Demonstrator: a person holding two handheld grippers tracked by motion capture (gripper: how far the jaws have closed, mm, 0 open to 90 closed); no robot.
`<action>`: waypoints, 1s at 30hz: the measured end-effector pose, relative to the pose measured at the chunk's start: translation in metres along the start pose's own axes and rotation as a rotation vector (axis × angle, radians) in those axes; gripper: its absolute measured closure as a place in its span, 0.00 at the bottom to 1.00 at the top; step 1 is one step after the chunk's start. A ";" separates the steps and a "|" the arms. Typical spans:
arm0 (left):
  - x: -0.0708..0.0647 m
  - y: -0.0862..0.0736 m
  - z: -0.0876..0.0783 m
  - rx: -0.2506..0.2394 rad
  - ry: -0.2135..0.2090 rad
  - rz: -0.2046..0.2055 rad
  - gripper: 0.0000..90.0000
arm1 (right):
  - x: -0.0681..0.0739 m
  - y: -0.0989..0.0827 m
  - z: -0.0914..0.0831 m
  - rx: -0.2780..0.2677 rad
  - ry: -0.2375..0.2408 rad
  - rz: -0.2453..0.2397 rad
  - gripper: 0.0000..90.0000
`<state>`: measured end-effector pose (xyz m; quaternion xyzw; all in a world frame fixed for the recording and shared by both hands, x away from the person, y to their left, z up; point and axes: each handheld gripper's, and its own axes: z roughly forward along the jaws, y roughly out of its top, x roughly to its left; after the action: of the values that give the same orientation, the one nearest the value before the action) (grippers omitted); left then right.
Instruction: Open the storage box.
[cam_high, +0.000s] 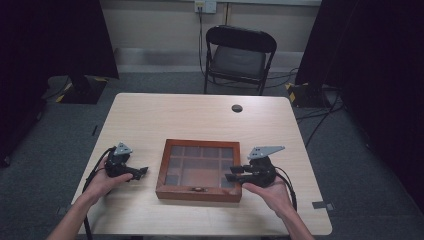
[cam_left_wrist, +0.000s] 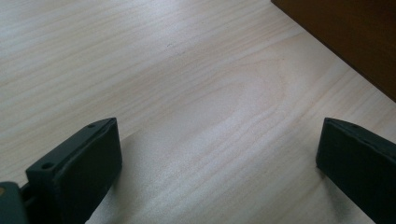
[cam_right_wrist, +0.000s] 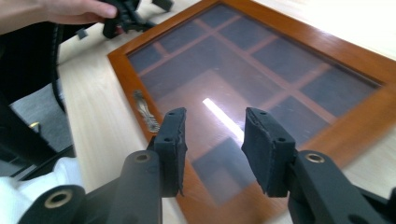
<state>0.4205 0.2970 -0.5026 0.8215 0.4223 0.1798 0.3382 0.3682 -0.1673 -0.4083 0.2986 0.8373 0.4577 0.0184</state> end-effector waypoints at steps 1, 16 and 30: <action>0.000 0.000 0.000 0.000 0.000 0.000 0.00 | 0.002 0.001 0.002 0.001 0.004 -0.007 0.67; 0.000 0.000 0.000 -0.002 0.001 -0.002 0.00 | 0.029 0.031 0.036 0.075 0.123 -0.090 0.76; 0.000 0.000 0.000 -0.004 0.000 -0.002 0.00 | 0.043 0.030 0.061 0.096 0.146 -0.164 0.78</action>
<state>0.4204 0.2969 -0.5029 0.8205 0.4228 0.1801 0.3400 0.3657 -0.0871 -0.4098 0.1954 0.8789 0.4346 -0.0198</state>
